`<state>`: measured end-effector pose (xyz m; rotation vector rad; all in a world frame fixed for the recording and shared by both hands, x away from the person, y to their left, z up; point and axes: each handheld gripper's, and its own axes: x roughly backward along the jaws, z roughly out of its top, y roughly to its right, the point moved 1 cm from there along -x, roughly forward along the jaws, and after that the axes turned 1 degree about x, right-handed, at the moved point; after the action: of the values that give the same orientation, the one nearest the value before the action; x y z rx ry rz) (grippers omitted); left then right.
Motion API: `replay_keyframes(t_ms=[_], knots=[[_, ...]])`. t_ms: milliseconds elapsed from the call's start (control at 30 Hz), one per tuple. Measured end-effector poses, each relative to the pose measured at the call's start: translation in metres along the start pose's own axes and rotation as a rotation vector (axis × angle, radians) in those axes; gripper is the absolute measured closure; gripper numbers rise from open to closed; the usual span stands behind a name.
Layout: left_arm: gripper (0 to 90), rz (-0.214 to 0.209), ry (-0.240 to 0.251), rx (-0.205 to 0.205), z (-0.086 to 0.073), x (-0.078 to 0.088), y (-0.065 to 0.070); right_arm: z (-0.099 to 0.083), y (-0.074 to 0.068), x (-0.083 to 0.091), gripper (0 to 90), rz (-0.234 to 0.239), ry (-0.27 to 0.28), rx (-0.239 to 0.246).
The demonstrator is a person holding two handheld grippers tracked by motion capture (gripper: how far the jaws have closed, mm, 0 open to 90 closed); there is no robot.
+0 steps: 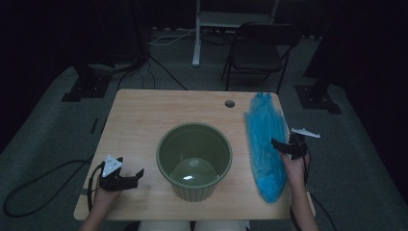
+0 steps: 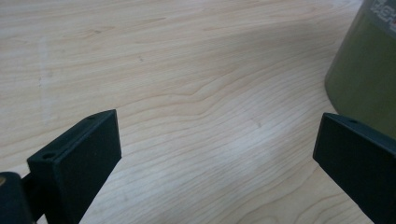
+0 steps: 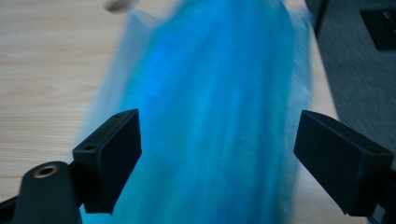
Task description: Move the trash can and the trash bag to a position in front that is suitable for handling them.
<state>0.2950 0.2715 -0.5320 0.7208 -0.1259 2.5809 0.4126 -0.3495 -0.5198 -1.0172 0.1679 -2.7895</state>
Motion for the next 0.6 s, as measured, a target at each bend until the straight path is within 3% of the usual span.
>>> replay_keyframes(t_ms=[100, 133, 300, 333, 367, 467, 533, 600], knots=[[1.5, -0.001, 0.002, 0.01, -0.001, 0.001, -0.002, -0.004, 0.004, -0.006, 17.1, -0.007, -0.026, -0.005], [1.5, -0.002, 0.003, 0.018, -0.003, 0.001, -0.003, -0.009, 0.007, -0.013, 20.9, -0.027, -0.059, -0.005], [1.5, 0.0, 0.006, 0.027, -0.004, 0.001, -0.003, -0.017, 0.006, -0.022, 28.6, -0.017, -0.096, 0.004], [1.5, 0.0, 0.006, 0.027, -0.004, 0.001, -0.003, -0.017, 0.006, -0.022, 28.6, -0.017, -0.096, 0.004], [1.5, -0.002, 0.002, 0.025, -0.004, 0.001, -0.003, -0.018, 0.003, -0.022, 35.4, -0.022, -0.088, 0.016], [1.5, -0.004, 0.0, 0.025, -0.005, 0.0, -0.002, -0.018, 0.002, -0.022, 38.3, -0.021, -0.09, 0.018], [1.5, -0.009, -0.001, 0.025, -0.005, 0.0, -0.001, -0.02, -0.006, -0.021, 47.2, -0.046, -0.1, 0.063], [1.5, -0.009, -0.001, 0.022, -0.005, 0.0, -0.001, -0.021, -0.009, -0.02, 51.4, -0.047, -0.102, 0.066]])
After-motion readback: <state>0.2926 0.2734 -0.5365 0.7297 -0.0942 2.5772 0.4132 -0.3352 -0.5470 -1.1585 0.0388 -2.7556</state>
